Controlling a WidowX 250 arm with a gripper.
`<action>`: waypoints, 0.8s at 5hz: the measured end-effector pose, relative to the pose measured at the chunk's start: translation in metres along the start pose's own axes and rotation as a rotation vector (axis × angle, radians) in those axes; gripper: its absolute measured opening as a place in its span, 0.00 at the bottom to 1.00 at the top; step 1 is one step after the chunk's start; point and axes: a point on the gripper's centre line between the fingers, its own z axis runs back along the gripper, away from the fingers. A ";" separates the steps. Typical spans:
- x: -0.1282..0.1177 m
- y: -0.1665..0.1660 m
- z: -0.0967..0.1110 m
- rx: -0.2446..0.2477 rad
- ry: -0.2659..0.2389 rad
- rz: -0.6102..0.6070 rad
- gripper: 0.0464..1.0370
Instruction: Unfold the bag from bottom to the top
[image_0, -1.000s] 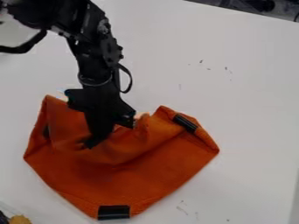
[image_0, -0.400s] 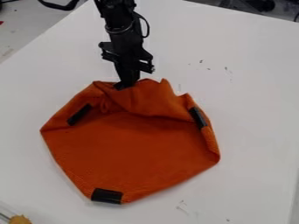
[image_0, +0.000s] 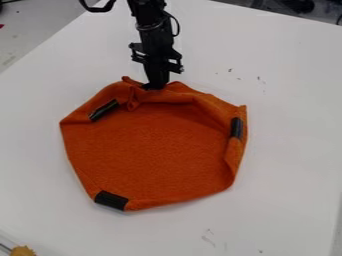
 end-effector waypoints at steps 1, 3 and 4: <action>0.001 -0.005 0.004 0.052 0.052 -0.005 0.02; 0.006 -0.015 0.010 0.129 0.096 -0.014 0.02; 0.022 -0.016 0.026 0.142 0.053 -0.041 0.02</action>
